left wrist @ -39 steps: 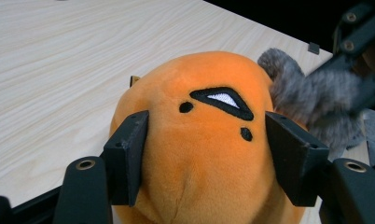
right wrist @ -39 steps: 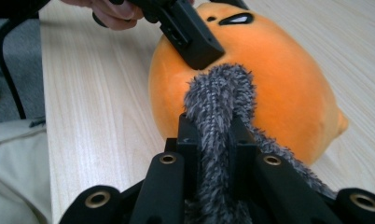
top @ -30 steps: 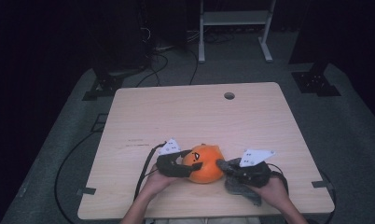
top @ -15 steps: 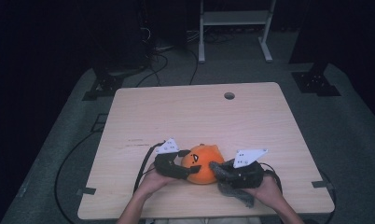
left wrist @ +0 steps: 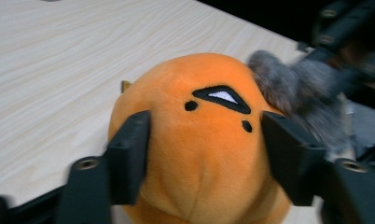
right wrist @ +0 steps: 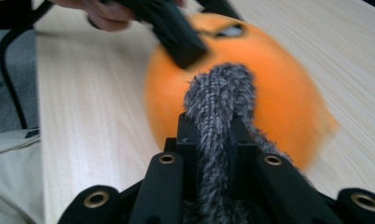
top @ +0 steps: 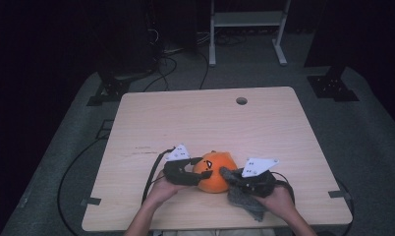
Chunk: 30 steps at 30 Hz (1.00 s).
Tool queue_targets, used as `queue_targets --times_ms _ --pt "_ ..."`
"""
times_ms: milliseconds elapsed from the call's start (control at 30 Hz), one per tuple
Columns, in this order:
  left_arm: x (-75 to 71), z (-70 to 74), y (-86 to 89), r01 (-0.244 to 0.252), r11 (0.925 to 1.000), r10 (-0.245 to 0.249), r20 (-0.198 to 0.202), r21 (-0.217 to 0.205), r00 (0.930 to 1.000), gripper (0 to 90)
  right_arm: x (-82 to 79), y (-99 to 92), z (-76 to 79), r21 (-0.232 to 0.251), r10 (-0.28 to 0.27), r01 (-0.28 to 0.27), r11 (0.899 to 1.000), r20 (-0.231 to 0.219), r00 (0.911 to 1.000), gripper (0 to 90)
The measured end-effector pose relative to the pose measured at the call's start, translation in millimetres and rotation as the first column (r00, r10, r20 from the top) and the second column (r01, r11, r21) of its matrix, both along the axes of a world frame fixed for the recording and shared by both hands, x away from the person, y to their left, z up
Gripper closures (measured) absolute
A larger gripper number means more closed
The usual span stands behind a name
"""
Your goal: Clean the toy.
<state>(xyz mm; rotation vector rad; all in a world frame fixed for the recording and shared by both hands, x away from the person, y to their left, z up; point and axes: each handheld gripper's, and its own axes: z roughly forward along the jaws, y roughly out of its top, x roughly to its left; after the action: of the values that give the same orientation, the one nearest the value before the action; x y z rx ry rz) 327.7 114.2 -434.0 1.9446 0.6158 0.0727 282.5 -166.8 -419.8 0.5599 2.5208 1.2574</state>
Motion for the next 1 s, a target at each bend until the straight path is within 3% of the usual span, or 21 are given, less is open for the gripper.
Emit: queue_targets --times_ms 33,133,200,267,333,400,433,500,533,600,733,767,800,900,1000 --pt "1.1 -0.2 2.6 0.008 0.9997 -0.008 -0.018 -0.024 0.9998 27.0 1.4 -5.0 -0.5 -0.002 -0.017 0.017 1.0 -0.005 0.9998 78.5" --pt "0.6 -2.1 3.6 0.023 0.9987 -0.023 -0.018 -0.046 0.9996 27.4 2.9 -11.8 -2.8 -0.002 -0.023 0.023 1.0 -0.022 0.9995 78.4" --pt "-0.8 -3.1 0.6 0.013 0.9995 -0.013 0.0 -0.03 0.9999 37.4 -1.7 -6.5 -0.1 0.015 0.003 -0.003 1.0 -0.006 1.0 78.4" --pt "-2.2 -1.9 -3.8 0.018 0.9995 -0.018 0.01 -0.027 0.9998 40.5 -7.6 4.4 2.5 0.021 0.048 -0.048 0.999 0.009 0.9988 78.2" --pt "-2.1 1.5 -2.2 0.033 0.9993 -0.032 0.016 -0.016 0.9993 36.5 -9.4 13.5 1.1 -0.035 0.047 -0.046 0.998 0.037 0.9982 78.1" --pt "-0.9 2.4 2.7 0.026 0.9985 -0.026 -0.012 -0.048 0.9996 29.2 -8.0 11.6 1.0 -0.027 0.035 -0.034 0.999 0.024 0.9991 78.2" --pt "0.0 1.4 6.0 0.021 0.9977 -0.023 -0.025 -0.064 0.9994 30.7 -7.0 8.3 1.1 -0.025 0.021 -0.021 0.999 0.02 0.9996 78.2" --pt "-0.4 0.1 6.2 0.0 0.9991 -0.001 -0.019 -0.042 0.9998 40.1 -4.6 0.7 0.2 -0.022 -0.01 0.01 1.0 0.008 0.9999 78.3" --pt "-0.7 -0.2 5.0 -0.014 0.9984 0.012 -0.029 -0.056 0.9995 44.3 -3.9 -1.8 0.4 -0.014 -0.02 0.02 1.0 0.0 0.9998 78.2" --pt "-0.1 -0.8 0.3 -0.017 0.9968 0.014 -0.045 -0.078 0.9989 48.2 -7.3 4.0 4.0 -0.021 -0.015 0.016 1.0 0.031 0.9994 78.2" --pt "0.5 -0.7 0.6 -0.01 0.998 0.008 -0.037 -0.062 0.9993 47.0 -18.1 24.3 3.4 -0.079 0.053 -0.045 0.996 0.1 0.9936 78.2" --pt "0.6 -0.1 3.8 -0.009 0.9981 0.006 -0.038 -0.061 0.9993 45.8 -17.6 23.3 3.3 -0.073 0.051 -0.044 0.996 0.094 0.9942 78.3" --pt "0.8 0.8 6.8 -0.006 0.9979 0.004 -0.033 -0.065 0.9995 42.4 -14.7 18.9 4.1 -0.066 0.042 -0.036 0.997 0.085 0.9955 78.4" --pt "2.3 0.9 9.3 -0.041 0.9959 0.035 -0.078 -0.081 0.9963 25.3 -4.2 -1.2 4.5 -0.059 -0.042 0.045 0.997 0.055 0.9976 78.4" --pt "1.2 -3.7 2.6 -0.035 0.9965 0.029 -0.075 -0.076 0.9968 36.3 -3.0 -7.6 3.6 -0.075 -0.066 0.069 0.995 0.042 0.9969 78.5"
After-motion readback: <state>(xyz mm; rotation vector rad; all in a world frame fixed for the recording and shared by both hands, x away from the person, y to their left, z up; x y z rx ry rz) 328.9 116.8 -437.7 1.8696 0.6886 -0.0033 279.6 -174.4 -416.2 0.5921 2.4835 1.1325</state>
